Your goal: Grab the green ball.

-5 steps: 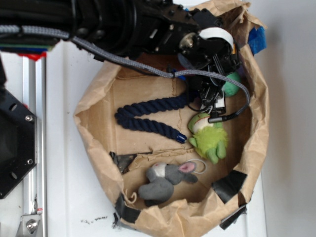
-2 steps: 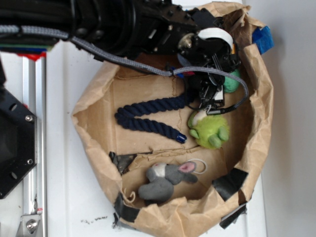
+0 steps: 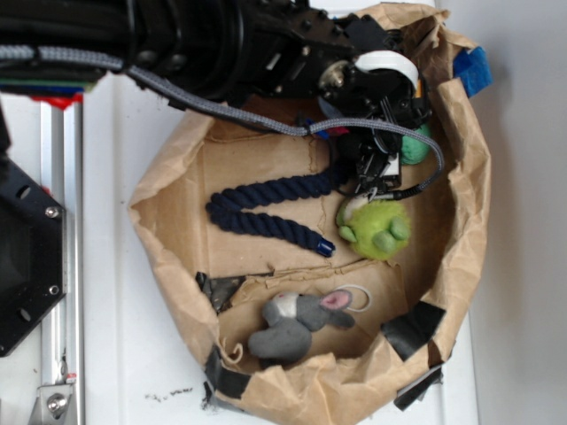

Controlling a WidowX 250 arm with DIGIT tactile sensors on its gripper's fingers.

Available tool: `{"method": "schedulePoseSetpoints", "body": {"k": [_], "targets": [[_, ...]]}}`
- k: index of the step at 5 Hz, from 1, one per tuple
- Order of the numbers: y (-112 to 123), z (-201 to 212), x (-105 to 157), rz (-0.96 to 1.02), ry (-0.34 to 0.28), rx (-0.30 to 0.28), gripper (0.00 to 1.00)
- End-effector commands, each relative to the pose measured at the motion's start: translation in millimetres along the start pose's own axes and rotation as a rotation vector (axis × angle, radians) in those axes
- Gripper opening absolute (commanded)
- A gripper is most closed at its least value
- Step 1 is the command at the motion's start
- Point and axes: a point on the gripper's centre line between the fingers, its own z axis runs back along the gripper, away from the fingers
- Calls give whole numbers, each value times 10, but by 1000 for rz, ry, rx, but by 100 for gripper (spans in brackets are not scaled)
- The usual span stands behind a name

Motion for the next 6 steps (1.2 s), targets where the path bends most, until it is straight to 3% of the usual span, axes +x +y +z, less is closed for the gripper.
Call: {"method": "schedulePoseSetpoints", "body": {"k": [1, 3, 4, 6], "targets": [[9, 483, 128, 25, -62, -37, 0], [-26, 1057, 28, 28, -23, -127, 0], [-58, 1150, -17, -3, -4, -133, 0], [-152, 1421, -118, -78, 267, 6, 0]]}}
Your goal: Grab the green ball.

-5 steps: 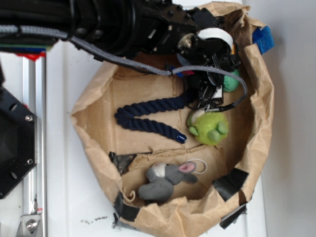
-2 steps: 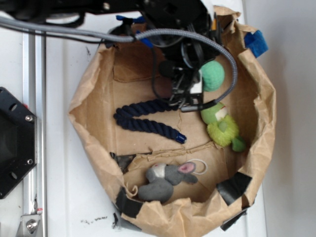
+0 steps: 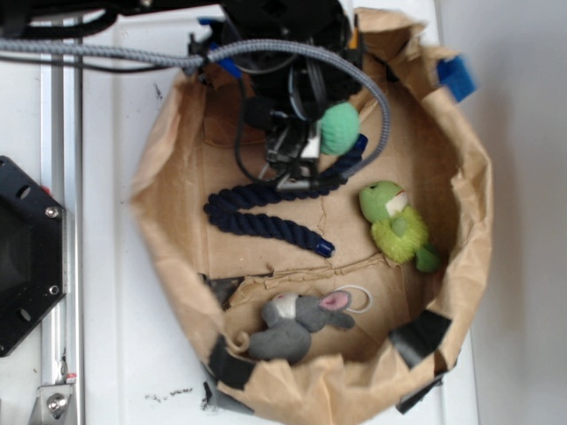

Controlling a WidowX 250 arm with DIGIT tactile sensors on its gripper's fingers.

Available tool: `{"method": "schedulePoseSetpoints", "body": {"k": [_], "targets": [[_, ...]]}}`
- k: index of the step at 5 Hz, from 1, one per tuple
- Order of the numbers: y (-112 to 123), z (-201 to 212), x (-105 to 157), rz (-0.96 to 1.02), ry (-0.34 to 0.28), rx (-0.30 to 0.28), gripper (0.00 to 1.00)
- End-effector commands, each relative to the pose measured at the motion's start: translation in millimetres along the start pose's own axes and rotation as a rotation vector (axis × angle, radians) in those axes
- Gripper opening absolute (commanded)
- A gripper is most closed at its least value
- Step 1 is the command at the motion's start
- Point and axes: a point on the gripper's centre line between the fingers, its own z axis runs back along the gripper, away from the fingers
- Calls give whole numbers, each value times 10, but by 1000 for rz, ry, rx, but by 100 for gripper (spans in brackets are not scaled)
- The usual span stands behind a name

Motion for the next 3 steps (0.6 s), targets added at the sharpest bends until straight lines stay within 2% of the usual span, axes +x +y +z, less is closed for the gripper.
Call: {"method": "schedulePoseSetpoints", "body": {"k": [1, 3], "targets": [[-10, 495, -10, -30, 143, 86, 0], [11, 499, -22, -35, 130, 76, 0]]}}
